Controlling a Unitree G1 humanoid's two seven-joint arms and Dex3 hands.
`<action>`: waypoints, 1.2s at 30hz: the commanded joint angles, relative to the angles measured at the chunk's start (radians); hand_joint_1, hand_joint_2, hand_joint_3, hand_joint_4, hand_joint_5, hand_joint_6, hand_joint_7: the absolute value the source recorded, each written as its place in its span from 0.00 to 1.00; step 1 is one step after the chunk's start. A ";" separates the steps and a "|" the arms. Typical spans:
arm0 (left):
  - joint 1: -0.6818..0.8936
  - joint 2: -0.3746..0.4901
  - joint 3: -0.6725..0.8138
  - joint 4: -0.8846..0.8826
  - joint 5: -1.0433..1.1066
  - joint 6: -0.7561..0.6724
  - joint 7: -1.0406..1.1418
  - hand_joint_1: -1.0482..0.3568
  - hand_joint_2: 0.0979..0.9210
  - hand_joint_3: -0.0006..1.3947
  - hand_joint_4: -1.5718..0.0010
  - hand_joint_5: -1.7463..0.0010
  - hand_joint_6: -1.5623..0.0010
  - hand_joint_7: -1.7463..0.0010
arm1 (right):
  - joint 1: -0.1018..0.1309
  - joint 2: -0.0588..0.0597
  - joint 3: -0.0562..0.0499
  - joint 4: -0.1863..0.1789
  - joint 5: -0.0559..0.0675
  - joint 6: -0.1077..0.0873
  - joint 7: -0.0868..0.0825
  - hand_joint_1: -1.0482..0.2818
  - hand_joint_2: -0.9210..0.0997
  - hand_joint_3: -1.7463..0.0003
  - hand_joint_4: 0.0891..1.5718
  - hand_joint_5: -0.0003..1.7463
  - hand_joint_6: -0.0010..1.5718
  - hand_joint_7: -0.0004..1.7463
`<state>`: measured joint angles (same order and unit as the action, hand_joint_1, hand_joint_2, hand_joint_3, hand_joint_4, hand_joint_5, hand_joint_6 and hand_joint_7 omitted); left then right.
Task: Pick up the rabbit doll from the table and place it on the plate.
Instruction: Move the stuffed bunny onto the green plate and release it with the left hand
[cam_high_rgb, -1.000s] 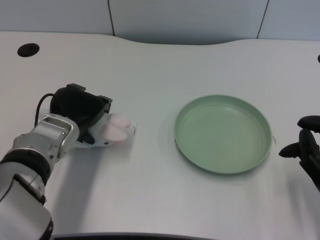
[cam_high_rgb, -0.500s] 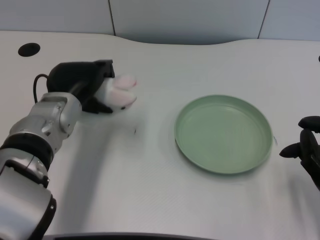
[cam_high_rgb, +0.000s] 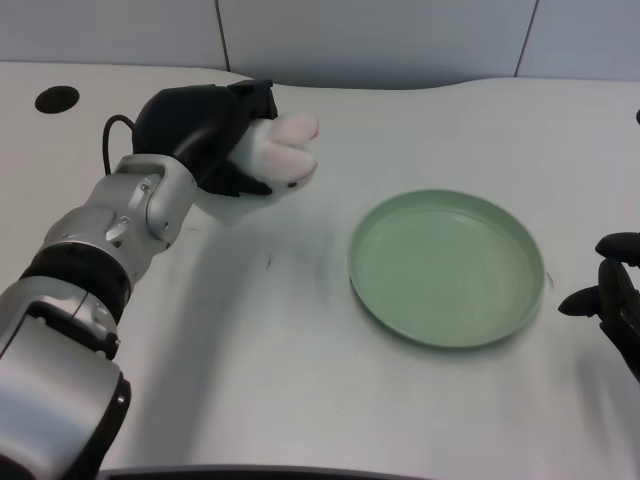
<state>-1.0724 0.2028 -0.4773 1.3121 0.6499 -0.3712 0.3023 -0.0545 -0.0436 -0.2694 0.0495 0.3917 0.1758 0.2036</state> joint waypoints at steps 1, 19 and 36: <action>-0.011 0.009 0.000 -0.002 0.003 -0.003 0.011 0.68 0.96 0.02 0.52 0.00 0.64 0.00 | -0.004 -0.013 -0.007 0.001 0.002 -0.004 -0.004 0.56 0.00 0.63 0.13 1.00 0.09 0.96; -0.122 -0.319 -0.151 0.010 0.108 -0.040 -0.012 0.63 0.99 0.04 0.49 0.00 0.61 0.06 | 0.002 -0.004 0.023 0.026 -0.009 -0.059 0.033 0.56 0.00 0.63 0.22 1.00 0.10 0.98; -0.091 -0.323 -0.162 0.021 0.116 -0.017 -0.077 0.62 1.00 0.05 0.55 0.02 0.65 0.08 | 0.016 -0.002 0.033 0.001 0.002 -0.048 0.031 0.58 0.00 0.61 0.19 1.00 0.09 0.96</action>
<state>-1.1707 -0.1242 -0.6322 1.3255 0.7624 -0.3944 0.2416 -0.0490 -0.0403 -0.2307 0.0603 0.3867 0.1267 0.2340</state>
